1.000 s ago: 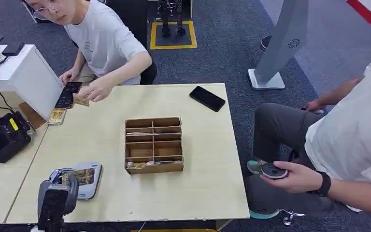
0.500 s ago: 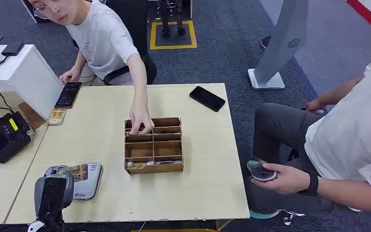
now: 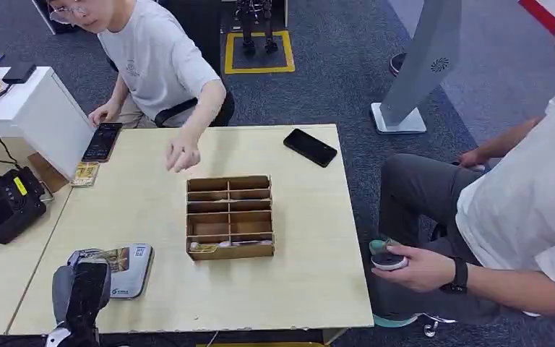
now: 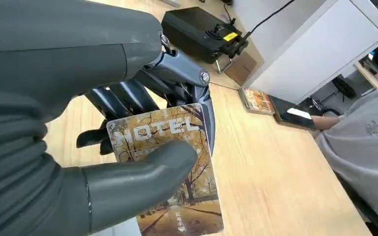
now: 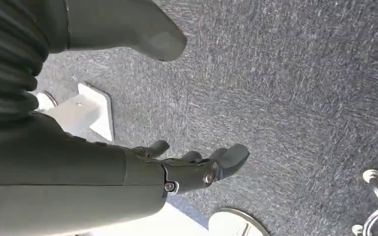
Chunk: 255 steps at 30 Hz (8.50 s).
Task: Pass the card to the sensor for recognition and then transmit it.
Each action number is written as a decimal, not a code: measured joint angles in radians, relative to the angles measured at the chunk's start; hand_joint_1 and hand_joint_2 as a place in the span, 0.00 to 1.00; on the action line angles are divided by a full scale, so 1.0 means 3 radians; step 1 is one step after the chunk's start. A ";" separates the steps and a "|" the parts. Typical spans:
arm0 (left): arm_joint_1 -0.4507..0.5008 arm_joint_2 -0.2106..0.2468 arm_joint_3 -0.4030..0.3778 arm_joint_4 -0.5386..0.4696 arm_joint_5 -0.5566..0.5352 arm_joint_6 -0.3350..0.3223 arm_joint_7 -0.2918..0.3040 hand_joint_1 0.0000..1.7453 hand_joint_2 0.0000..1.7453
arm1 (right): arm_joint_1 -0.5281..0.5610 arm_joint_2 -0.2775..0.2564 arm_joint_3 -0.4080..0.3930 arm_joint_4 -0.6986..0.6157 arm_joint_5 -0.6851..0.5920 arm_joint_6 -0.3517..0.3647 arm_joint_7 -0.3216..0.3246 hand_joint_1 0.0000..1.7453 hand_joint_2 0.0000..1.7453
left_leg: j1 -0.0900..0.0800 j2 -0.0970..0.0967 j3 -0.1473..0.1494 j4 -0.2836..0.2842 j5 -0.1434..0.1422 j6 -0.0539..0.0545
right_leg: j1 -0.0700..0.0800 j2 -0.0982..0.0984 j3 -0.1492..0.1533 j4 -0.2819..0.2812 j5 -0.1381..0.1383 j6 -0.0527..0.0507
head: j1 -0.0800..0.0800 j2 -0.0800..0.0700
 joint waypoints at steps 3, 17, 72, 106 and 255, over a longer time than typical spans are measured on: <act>-0.0009 -0.0018 0.0022 0.0038 -0.0070 0.0029 0.0000 1.00 1.00 | -0.0008 0.0000 -0.0029 0.0004 0.0031 0.0001 -0.0027 0.00 1.00 | 0.0000 0.0000 0.0000 0.0000 0.0000 0.0000 | 0.0000 0.0000 0.0000 0.0000 0.0000 0.0000 | 0.0000 0.0000; -0.0020 -0.0033 0.0029 0.0118 -0.0362 0.0074 0.0057 1.00 1.00 | -0.0015 0.0000 -0.0060 0.0015 0.0060 0.0013 -0.0052 0.00 1.00 | 0.0000 0.0000 0.0000 0.0000 0.0000 0.0000 | 0.0000 0.0000 0.0000 0.0000 0.0000 0.0000 | 0.0000 0.0000; -0.0145 -0.0150 0.0289 0.0537 -0.0871 0.0080 0.0249 1.00 1.00 | -0.0252 0.0000 -0.0614 0.0305 0.0750 -0.0231 -0.0659 0.00 1.00 | 0.0000 -0.0009 0.0002 0.0000 0.0000 0.0000 | 0.0000 -0.0009 0.0009 0.0000 0.0000 0.0000 | 0.0000 0.0000; -0.0221 -0.0182 0.0174 0.0594 -0.1717 0.0037 0.0507 1.00 1.00 | -0.0386 0.0000 -0.1001 0.0342 0.0884 -0.0278 -0.0919 0.00 1.00 | -0.0001 -0.0013 0.0010 0.0000 0.0001 0.0002 | 0.0000 -0.0015 0.0018 0.0000 0.0000 0.0000 | 0.0000 0.0000; -0.0860 0.0614 -0.1499 -0.0716 -0.1452 -0.1070 -0.0749 0.00 1.00 | -0.0606 -0.0084 -0.1029 0.0685 0.0884 -0.0350 -0.0950 0.00 1.00 | -0.0003 -0.0012 -0.0005 0.0003 0.0015 0.0003 | -0.0003 -0.0008 -0.0001 0.0000 0.0012 0.0002 | 0.0000 0.0000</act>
